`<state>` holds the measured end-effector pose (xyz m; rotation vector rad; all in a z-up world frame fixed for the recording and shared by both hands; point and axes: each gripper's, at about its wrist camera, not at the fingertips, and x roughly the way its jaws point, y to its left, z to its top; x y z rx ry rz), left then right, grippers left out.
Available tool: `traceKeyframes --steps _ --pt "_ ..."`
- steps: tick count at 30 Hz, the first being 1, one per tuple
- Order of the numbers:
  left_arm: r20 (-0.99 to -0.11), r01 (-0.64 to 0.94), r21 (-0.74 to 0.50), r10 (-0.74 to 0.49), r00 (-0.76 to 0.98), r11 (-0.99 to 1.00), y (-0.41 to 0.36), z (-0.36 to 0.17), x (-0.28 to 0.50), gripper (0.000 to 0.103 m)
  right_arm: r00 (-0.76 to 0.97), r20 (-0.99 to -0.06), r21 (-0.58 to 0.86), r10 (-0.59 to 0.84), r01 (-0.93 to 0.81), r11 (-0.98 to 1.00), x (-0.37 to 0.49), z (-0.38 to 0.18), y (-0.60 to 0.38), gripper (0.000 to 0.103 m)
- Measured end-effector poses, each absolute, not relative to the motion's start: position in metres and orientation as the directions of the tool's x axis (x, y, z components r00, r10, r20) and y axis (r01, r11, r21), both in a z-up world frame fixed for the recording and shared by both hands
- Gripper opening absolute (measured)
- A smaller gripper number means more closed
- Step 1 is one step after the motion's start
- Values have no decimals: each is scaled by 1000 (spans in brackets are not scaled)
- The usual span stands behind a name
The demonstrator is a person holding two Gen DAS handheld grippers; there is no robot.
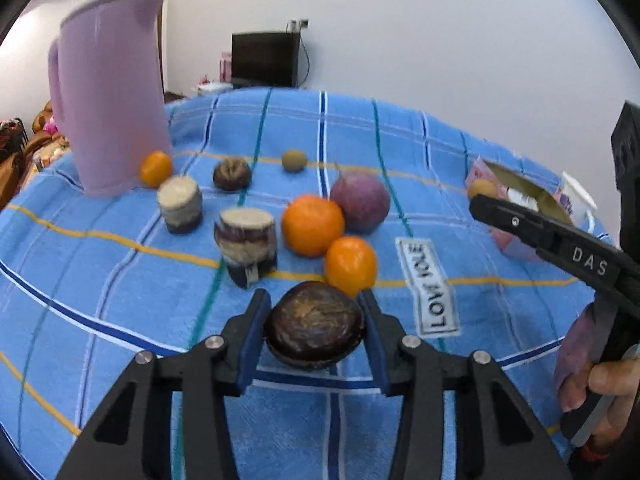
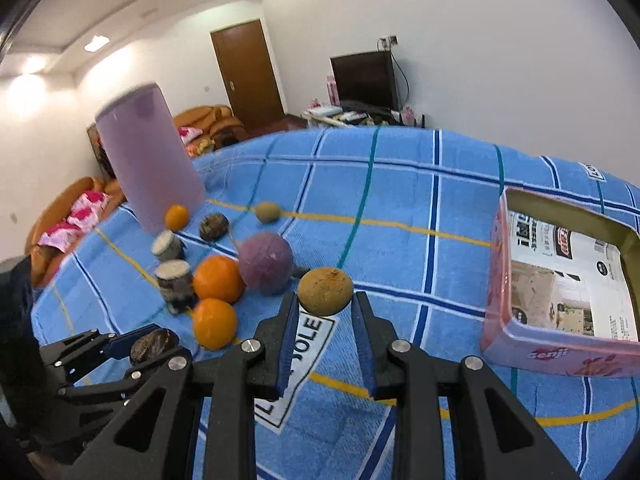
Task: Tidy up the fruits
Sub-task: 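Carry both fruits over the pink tin and open both tools to drop them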
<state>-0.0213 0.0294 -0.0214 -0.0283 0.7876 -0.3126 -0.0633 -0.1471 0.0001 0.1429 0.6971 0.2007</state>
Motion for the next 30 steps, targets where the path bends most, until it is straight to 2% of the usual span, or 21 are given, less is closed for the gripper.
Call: traceKeyframes --steps 6,11,18,23,30 --pt "-617 333 -101 -322 718 937 10 12 -31 46 799 -547 218 249 -151 964 -83 17 -169 29" --pt "-579 422 -72 -382 720 904 -29 28 -28 46 861 -502 106 84 -36 994 -107 26 -215 29" --pt "-558 539 -51 -471 683 841 -108 39 -17 46 839 -539 95 -73 146 985 -115 18 -298 29" --pt "-569 591 -100 -534 626 800 -160 35 -2 46 832 -546 97 -103 184 978 -120 17 -320 29" --pt "-606 613 -114 -544 581 782 -211 22 11 46 796 -594 82 -118 206 975 -119 10 -335 29"
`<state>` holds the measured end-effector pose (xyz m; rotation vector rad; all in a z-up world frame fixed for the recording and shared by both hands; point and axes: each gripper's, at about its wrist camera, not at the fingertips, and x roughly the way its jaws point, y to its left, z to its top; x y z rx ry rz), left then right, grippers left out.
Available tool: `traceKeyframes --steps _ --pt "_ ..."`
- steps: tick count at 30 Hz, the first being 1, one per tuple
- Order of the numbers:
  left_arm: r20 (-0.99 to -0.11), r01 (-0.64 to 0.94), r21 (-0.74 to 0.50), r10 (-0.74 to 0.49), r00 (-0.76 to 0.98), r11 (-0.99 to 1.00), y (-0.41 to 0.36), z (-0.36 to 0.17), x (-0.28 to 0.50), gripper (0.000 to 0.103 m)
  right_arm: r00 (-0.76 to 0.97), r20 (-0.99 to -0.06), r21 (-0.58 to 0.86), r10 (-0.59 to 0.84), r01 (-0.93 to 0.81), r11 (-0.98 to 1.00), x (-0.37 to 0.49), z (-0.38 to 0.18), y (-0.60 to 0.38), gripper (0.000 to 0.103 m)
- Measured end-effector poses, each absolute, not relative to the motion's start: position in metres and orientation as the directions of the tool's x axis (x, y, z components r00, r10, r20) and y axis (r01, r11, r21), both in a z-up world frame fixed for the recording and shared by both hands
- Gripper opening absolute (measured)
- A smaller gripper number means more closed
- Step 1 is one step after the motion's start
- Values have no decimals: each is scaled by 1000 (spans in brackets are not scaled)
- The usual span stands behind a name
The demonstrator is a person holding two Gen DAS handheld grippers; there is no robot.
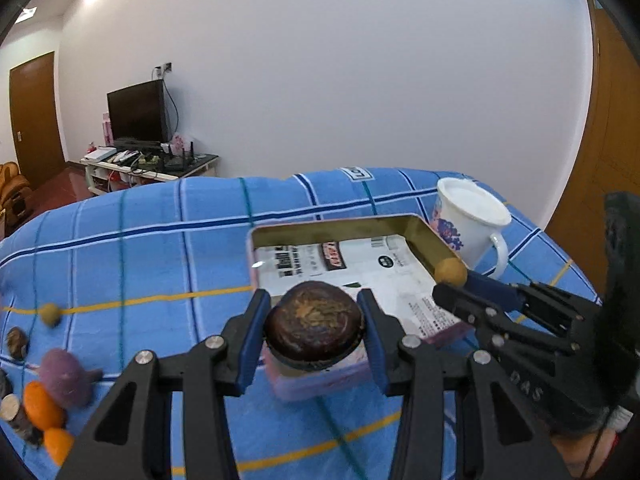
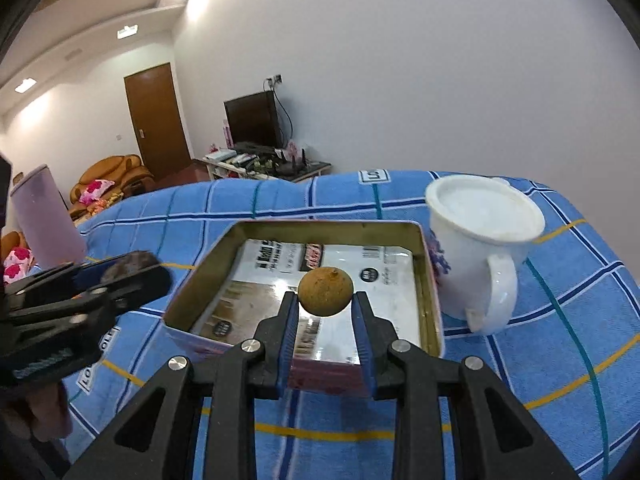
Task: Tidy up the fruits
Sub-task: 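Carry both fruits over the pink tin and open both tools to drop them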
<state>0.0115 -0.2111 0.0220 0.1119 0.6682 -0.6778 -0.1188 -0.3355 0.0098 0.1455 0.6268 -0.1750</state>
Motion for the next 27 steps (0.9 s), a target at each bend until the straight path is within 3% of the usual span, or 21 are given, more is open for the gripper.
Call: traceKeyframes --steps 6,15,27 --pt "-635 617 -99 -526 565 781 -235 7 18 46 764 -629 12 -140 190 982 -111 4 -338 29" --pt "-691 615 -77 -486 535 785 -251 -18 23 46 757 -642 44 -123 197 979 -106 -12 -344 29" --pt "-674 609 -74 -490 553 789 -251 -19 25 47 764 -640 69 -90 173 983 -104 -13 -347 29"
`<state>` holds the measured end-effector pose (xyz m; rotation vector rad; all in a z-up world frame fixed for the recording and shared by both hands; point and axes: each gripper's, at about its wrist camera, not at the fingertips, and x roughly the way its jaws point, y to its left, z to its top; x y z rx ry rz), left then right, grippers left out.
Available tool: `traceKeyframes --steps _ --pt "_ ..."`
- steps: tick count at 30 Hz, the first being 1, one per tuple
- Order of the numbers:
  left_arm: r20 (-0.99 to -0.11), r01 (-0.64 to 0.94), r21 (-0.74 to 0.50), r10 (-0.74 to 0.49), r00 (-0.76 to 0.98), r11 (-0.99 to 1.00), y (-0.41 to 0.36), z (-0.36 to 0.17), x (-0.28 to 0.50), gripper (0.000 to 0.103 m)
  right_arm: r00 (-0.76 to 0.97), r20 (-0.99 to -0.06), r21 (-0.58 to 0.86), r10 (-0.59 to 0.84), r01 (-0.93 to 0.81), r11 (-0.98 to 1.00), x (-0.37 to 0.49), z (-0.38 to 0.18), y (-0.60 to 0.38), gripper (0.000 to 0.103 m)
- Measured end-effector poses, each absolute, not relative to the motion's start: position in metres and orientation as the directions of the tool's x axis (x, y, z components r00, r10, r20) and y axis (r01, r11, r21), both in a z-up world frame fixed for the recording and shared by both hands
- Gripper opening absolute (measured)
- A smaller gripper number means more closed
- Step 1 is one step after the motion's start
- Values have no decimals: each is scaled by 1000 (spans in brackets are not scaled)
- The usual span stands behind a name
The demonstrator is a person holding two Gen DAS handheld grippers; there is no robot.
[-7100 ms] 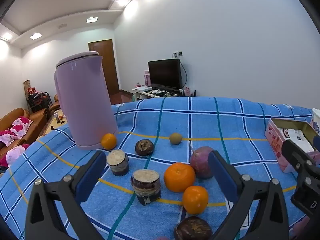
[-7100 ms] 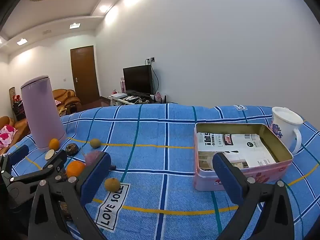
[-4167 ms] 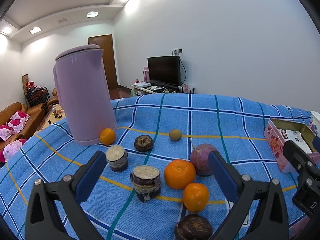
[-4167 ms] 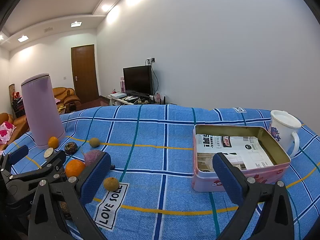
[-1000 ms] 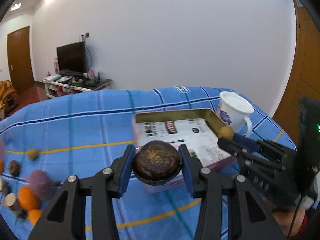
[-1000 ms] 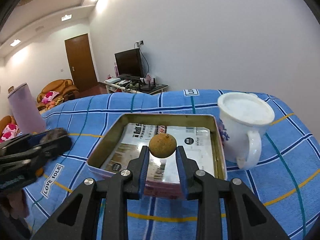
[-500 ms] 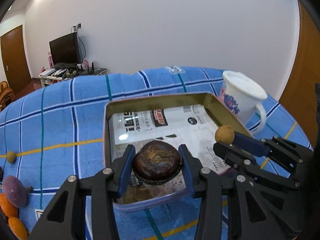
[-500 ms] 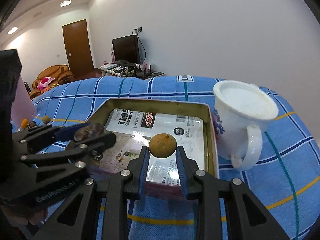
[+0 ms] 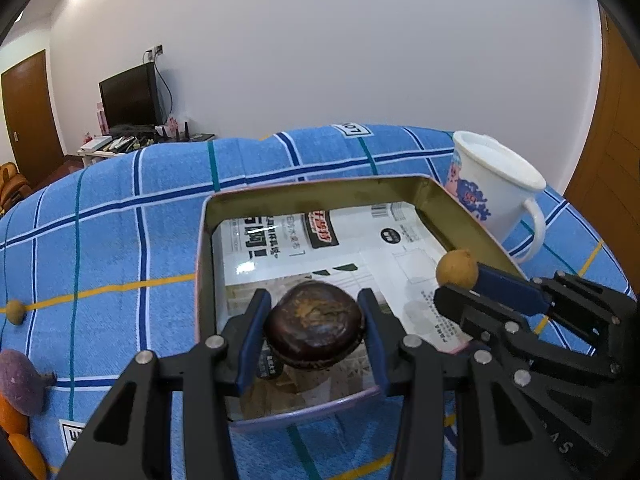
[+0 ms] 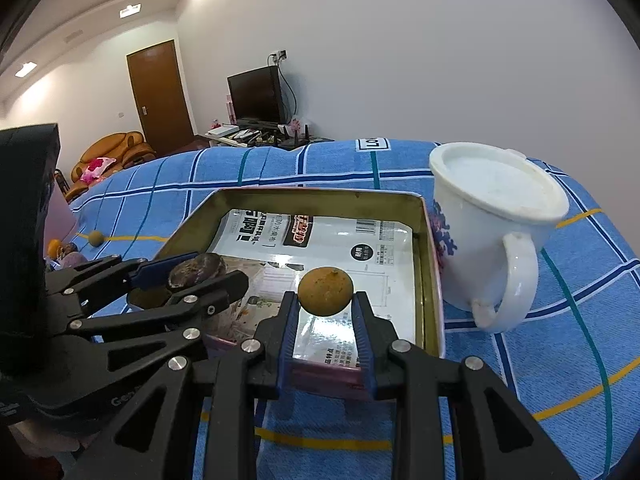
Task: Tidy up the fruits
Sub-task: 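Carry both fruits over the pink tin and open both tools to drop them, then move both open tools back toward the remaining fruits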
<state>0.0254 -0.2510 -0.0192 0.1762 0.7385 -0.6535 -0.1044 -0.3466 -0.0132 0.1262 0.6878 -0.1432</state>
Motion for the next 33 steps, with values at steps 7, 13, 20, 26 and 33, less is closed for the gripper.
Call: traceKeyframes --steps 7,13,20,26,33 --pt "-645 574 -21 -449 618 819 -249 -14 18 76 782 -620 126 -63 178 976 -112 -12 -353 30" --pt "-542 532 25 -436 719 846 -236 1 -4 103 882 -459 218 -103 225 950 -141 3 -363 48" --pt "-477 496 48 -417 774 867 -212 9 -22 103 904 -344 192 -252 331 924 -172 15 -351 67" --pt "-455 456 27 -396 798 889 -182 9 -32 103 883 -376 188 -280 369 910 -186 14 -337 67" --pt "-451 458 -2 -410 793 889 -143 7 -48 103 865 -385 136 -321 397 908 -215 15 -319 67"
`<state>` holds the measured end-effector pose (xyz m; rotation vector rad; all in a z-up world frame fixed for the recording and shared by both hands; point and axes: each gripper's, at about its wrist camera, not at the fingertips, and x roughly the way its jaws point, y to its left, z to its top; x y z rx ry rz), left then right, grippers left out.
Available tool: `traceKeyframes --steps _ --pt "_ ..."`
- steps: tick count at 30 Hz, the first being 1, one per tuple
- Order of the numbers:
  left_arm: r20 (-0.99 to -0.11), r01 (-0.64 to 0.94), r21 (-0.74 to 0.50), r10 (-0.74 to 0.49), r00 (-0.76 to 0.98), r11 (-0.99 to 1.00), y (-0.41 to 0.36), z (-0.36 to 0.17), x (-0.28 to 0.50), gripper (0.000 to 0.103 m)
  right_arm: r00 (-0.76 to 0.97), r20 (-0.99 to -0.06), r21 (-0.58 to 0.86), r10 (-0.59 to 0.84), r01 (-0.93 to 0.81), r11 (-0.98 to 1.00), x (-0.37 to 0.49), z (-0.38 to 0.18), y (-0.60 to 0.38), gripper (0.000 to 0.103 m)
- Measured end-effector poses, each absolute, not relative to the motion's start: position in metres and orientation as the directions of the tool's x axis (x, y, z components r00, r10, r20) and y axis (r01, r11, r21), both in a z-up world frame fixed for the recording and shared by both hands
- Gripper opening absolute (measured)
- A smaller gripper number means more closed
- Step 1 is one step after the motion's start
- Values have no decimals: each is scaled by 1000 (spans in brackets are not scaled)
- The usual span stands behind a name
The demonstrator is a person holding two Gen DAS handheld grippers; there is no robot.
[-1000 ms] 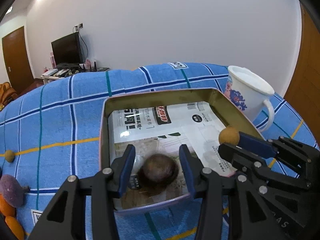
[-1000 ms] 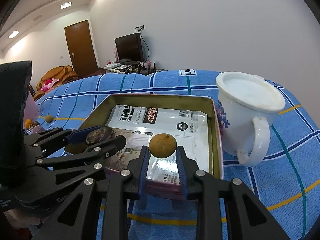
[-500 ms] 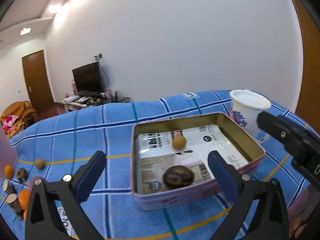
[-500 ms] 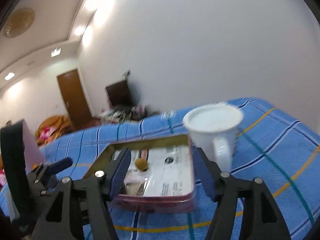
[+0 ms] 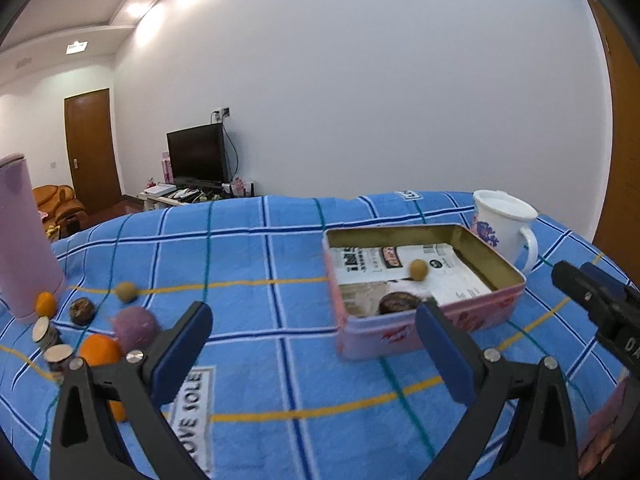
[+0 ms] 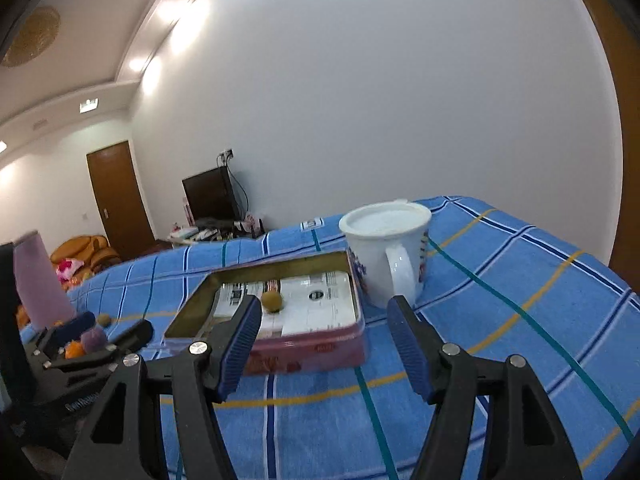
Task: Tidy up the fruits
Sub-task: 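Move both open tools back toward the remaining fruits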
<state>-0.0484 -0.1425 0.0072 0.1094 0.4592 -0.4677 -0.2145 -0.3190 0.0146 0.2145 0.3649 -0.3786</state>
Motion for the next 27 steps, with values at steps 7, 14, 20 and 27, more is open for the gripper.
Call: traceKeyframes --steps 7,14,20,27 --pt "-451 426 26 -369 812 905 -107 10 -44 103 881 -402 126 -250 324 938 -192 28 -284 67" --pt "-445 342 48 -287 848 938 -65 14 -26 103 915 -376 119 -147 205 972 -151 46 -229 67" --pt "-438 267 64 -214 873 961 -28 15 -4 103 922 -379 164 -82 154 974 -114 45 -200 67" --pt "-418 163 47 -129 899 985 28 13 23 103 922 -386 227 -30 127 966 -83 29 -167 67"
